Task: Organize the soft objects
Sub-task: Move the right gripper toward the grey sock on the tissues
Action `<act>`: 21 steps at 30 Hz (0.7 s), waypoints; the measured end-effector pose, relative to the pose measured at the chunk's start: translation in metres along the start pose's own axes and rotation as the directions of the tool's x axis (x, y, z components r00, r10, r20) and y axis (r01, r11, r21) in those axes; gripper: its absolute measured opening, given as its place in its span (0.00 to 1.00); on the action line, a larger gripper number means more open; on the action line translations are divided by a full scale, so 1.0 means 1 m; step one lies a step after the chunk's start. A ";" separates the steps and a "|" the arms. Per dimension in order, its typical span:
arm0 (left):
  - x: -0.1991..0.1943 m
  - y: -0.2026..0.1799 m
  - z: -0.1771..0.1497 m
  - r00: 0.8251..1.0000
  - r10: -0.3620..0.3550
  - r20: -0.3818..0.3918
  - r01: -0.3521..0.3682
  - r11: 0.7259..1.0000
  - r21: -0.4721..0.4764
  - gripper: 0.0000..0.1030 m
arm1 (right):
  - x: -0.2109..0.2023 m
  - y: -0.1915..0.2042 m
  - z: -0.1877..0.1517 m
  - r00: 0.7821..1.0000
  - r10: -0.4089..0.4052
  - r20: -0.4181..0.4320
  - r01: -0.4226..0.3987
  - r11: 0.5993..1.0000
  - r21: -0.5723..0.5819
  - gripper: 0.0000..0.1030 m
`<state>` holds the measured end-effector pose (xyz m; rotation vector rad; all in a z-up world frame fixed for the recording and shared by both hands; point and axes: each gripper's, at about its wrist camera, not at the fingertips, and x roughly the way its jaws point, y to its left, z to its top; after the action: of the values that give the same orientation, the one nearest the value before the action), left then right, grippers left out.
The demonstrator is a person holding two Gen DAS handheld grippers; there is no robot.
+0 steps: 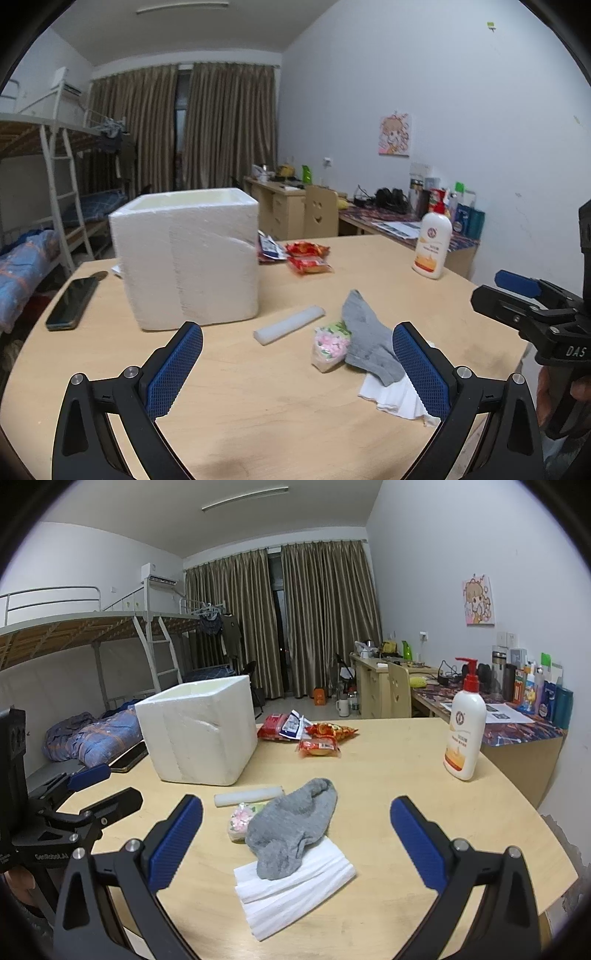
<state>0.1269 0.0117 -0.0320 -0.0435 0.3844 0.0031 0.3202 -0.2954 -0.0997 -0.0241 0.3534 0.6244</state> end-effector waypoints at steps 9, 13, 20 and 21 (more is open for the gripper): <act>0.035 -0.004 -0.002 0.993 -0.074 -0.097 0.075 0.997 -0.001 1.00 | 0.017 -0.014 -0.003 0.999 0.002 -0.042 -0.001 1.000 0.025 1.00; 0.048 -0.005 -0.002 0.991 -0.067 -0.118 0.069 0.998 0.010 1.00 | 0.029 -0.019 -0.004 0.998 0.011 -0.067 -0.009 0.999 0.035 1.00; 0.073 0.006 -0.001 0.985 -0.060 -0.163 0.059 0.998 -0.011 1.00 | 0.056 -0.028 -0.006 0.990 0.033 -0.141 -0.025 0.998 0.058 1.00; 0.075 0.009 0.000 0.985 -0.063 -0.161 0.060 0.998 -0.023 1.00 | 0.059 -0.029 -0.006 0.988 0.038 -0.149 -0.030 0.998 0.061 1.00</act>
<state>0.1960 0.0205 -0.0607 -0.0734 0.5457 -0.0588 0.3796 -0.2860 -0.1274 -0.0095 0.5190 0.6476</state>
